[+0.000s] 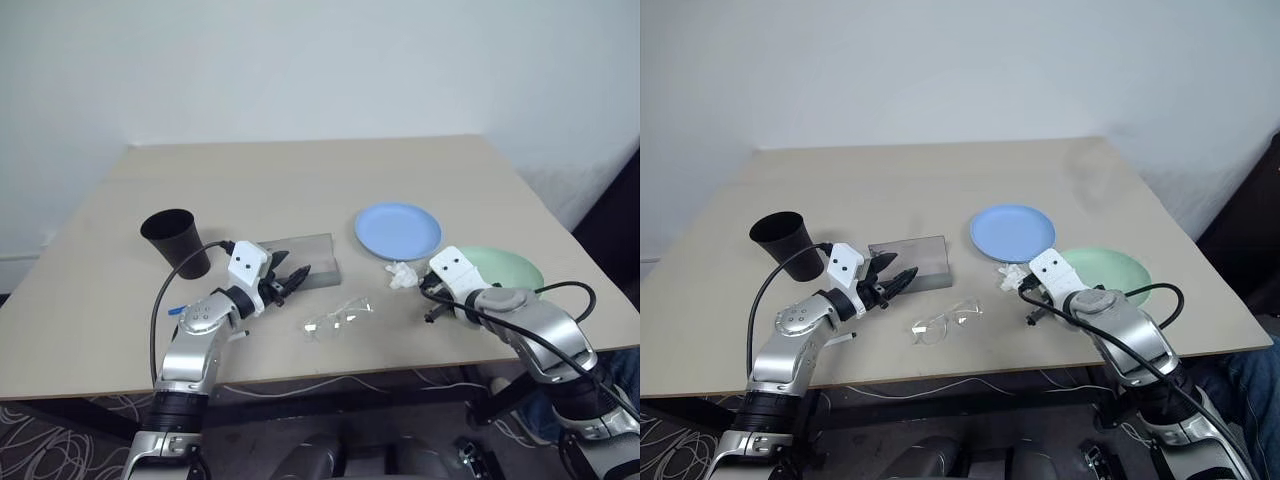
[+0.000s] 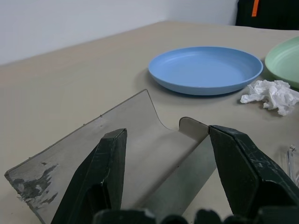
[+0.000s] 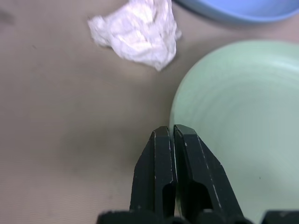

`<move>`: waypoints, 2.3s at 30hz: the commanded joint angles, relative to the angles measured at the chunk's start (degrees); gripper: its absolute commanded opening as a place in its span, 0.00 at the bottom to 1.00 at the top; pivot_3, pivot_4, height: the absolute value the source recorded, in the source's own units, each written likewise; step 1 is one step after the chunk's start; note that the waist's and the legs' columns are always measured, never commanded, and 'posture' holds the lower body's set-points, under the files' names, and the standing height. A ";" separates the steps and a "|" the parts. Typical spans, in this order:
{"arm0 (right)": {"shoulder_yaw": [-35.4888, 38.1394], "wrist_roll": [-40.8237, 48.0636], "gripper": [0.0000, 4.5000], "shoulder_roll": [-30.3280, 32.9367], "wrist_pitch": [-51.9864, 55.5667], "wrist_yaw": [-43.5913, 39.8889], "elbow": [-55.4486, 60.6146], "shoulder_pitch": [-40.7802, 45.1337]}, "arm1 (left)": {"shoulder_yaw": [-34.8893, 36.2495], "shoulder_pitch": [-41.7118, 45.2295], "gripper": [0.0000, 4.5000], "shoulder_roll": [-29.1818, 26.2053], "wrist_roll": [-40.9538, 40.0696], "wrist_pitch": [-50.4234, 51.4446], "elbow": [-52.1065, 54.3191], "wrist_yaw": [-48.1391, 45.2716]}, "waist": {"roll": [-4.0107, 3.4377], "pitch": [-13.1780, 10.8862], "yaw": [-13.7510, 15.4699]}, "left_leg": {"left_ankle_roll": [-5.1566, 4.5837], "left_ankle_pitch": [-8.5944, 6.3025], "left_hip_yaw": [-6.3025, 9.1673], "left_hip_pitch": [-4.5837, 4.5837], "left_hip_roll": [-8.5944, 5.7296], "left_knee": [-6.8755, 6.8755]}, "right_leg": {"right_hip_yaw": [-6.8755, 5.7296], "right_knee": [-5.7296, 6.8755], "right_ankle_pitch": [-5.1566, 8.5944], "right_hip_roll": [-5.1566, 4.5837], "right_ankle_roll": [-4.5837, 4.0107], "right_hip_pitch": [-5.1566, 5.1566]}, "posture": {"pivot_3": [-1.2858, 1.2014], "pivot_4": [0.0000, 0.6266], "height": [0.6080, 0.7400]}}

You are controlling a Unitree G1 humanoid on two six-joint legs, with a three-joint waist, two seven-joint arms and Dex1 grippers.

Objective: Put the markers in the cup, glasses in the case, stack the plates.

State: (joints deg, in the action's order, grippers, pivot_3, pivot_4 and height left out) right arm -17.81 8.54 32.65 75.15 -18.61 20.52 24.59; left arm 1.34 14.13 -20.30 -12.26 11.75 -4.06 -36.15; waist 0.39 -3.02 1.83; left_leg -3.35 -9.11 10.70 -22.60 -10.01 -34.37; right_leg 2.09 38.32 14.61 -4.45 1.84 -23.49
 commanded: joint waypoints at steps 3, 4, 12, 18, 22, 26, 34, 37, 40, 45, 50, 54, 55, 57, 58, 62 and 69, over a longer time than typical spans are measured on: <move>0.20 -2.77 0.01 0.32 -2.78 1.55 -2.20 1.38 | 0.50 1.37 0.64 0.01 -0.20 -1.56 0.44 0.41 | 0.02 0.00 0.00 | -0.01 -0.01 -0.27 0.01 0.05 0.00 | -0.17 0.00 -0.06 -0.27 0.10 -0.05 | 0.52 0.00 1.00; 0.28 -3.32 0.01 0.39 -3.32 1.93 -2.84 1.41 | 0.51 1.37 0.64 -0.01 -0.19 -1.60 0.45 0.44 | 0.02 0.00 0.00 | -0.04 -0.02 -0.33 0.01 0.05 0.00 | -0.25 0.00 -0.08 -0.37 0.13 -0.06 | 0.52 0.00 1.00; 1.95 -6.32 0.01 -0.05 -6.92 4.52 -7.53 3.01 | 0.38 1.62 0.64 -0.15 -0.15 -2.00 0.04 0.52 | 0.02 0.00 0.15 | -0.17 -0.08 -0.48 -0.01 0.10 0.00 | -0.63 -0.55 -0.57 -0.42 0.42 -0.03 | 0.52 0.00 1.00; 2.23 -9.13 0.01 0.53 -12.74 5.13 -12.70 5.41 | 0.33 2.14 0.64 -0.23 -0.14 -2.22 -0.41 0.44 | 0.01 0.00 0.27 | -0.27 -0.16 -0.51 -0.06 0.10 0.01 | -0.64 -0.58 -0.60 -0.44 0.46 -0.05 | 0.52 0.00 1.00; 2.43 -11.09 0.01 1.14 -15.45 5.28 -14.81 6.69 | 0.49 2.21 0.64 -0.35 -0.15 -2.19 -0.39 0.54 | 0.01 0.00 0.16 | -0.32 -0.20 -0.54 -0.06 0.10 0.02 | -0.64 -0.60 -0.61 -0.43 0.47 -0.05 | 0.52 0.00 1.00; 3.70 -12.34 0.01 0.69 -22.18 5.33 -18.24 9.07 | 0.53 2.15 0.64 -0.38 -0.17 -2.11 -0.28 0.59 | 0.01 0.00 0.11 | -0.33 -0.20 -0.59 -0.05 0.10 0.01 | -0.61 -0.62 -0.61 -0.43 0.47 -0.03 | 0.52 0.00 1.00; 1.95 -8.66 0.01 -0.94 -49.53 -12.45 -29.31 15.79 | -0.47 3.11 0.64 -0.28 -1.15 -1.12 0.04 -1.75 | 0.01 0.00 -0.11 | -0.35 -0.22 -0.58 -0.03 0.14 0.01 | -0.66 -0.65 -0.62 -0.40 0.49 0.01 | 0.52 0.00 1.00; 1.12 -8.59 0.01 -2.66 -57.29 -18.48 -36.99 19.77 | -1.26 3.27 0.64 -0.01 -2.17 0.05 1.04 -3.68 | 0.01 0.00 -0.11 | -0.35 -0.21 -0.59 -0.01 0.13 -0.03 | -0.67 -0.64 -0.64 -0.37 0.48 0.03 | 0.52 0.00 1.00; -0.22 -9.49 0.01 -4.90 -65.22 -24.28 -46.57 23.83 | -2.88 2.87 0.64 0.03 -2.75 1.45 2.53 -5.95 | 0.01 0.00 -0.09 | -0.35 -0.21 -0.59 0.01 0.13 -0.05 | -0.67 -0.65 -0.66 -0.33 0.48 0.03 | 0.52 0.00 1.00; -2.48 -13.39 0.01 -9.12 -77.43 -28.62 -64.86 31.38 | -5.30 2.10 0.64 0.72 -3.80 3.80 5.30 -7.58 | 0.00 0.01 -0.04 | -0.34 -0.21 -0.57 0.02 0.13 -0.05 | -0.69 -0.65 -0.70 -0.30 0.41 -0.01 | 0.52 0.00 1.00; -3.53 -18.03 0.01 -12.58 -85.21 -28.35 -80.74 38.03 | -6.25 1.43 0.64 1.69 -3.45 5.17 7.69 -6.80 | -0.06 0.00 -0.72 | -0.31 -0.19 -0.63 0.07 0.21 -0.04 | -0.54 -0.60 -0.82 -0.09 0.22 -0.03 | 0.52 0.00 1.00; -1.63 -18.28 0.16 -14.17 -86.79 -29.21 -86.19 40.28 | -6.29 0.87 0.64 1.68 -3.47 5.76 8.72 -6.48 | -0.07 0.01 -1.33 | -0.12 -0.21 -0.59 0.08 0.41 -0.03 | -0.40 -0.60 -0.93 0.25 0.02 -0.04 | 0.52 0.00 1.00; -1.15 -18.14 0.23 -14.41 -87.05 -29.36 -86.79 40.62 | -6.25 0.76 0.64 1.65 -3.50 5.85 8.87 -6.43 | -0.07 0.01 -1.35 | -0.04 -0.23 -0.62 0.10 0.50 -0.03 | -0.31 -0.60 -0.98 0.37 -0.06 -0.04 | 0.52 0.00 1.00; -0.47 -18.27 0.39 -14.65 -87.62 -29.11 -87.38 41.02 | -6.22 0.57 0.64 1.59 -3.51 5.93 9.04 -6.40 | -0.09 0.02 -1.46 | 0.08 -0.23 -0.62 0.12 0.61 -0.02 | -0.29 -0.59 -1.01 0.47 -0.11 -0.06 | 0.52 0.00 1.00; -0.22 -18.46 0.46 -14.72 -87.85 -28.97 -87.58 41.13 | -6.22 0.54 0.64 1.57 -3.51 5.94 9.06 -6.39 | -0.10 0.02 -1.62 | 0.16 -0.20 -0.61 0.13 0.67 0.02 | -0.29 -0.56 -1.01 0.51 -0.12 -0.09 | 0.52 0.00 1.00; 1.61 -17.97 0.54 -14.17 -87.91 -28.93 -86.57 41.14 | -6.32 0.66 0.64 1.59 -3.46 6.11 9.14 -6.27 | -0.17 0.01 -1.71 | 0.35 -0.10 -0.62 0.15 0.84 0.08 | -0.29 -0.51 -1.10 0.65 -0.27 -0.14 | 0.52 0.00 1.00; 6.91 -13.45 0.54 -11.90 -70.55 -34.90 -76.63 37.92 | -5.82 1.24 0.64 1.12 -3.20 5.74 8.16 -6.32 | -0.34 0.00 -1.66 | 0.40 -0.07 -0.60 0.26 0.88 0.08 | -0.25 -0.49 -1.18 0.71 -0.41 -0.08 | 0.52 0.00 1.00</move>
State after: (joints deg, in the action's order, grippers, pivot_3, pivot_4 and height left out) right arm -12.71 -7.18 19.71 -1.07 -51.89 -60.64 62.30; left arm -5.40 14.04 -18.61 -14.72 18.15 2.54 -42.48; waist 0.05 -3.03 0.16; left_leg -2.95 -9.18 10.10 -22.35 -9.13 -34.30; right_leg 1.85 37.82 13.43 -3.74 1.43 -23.58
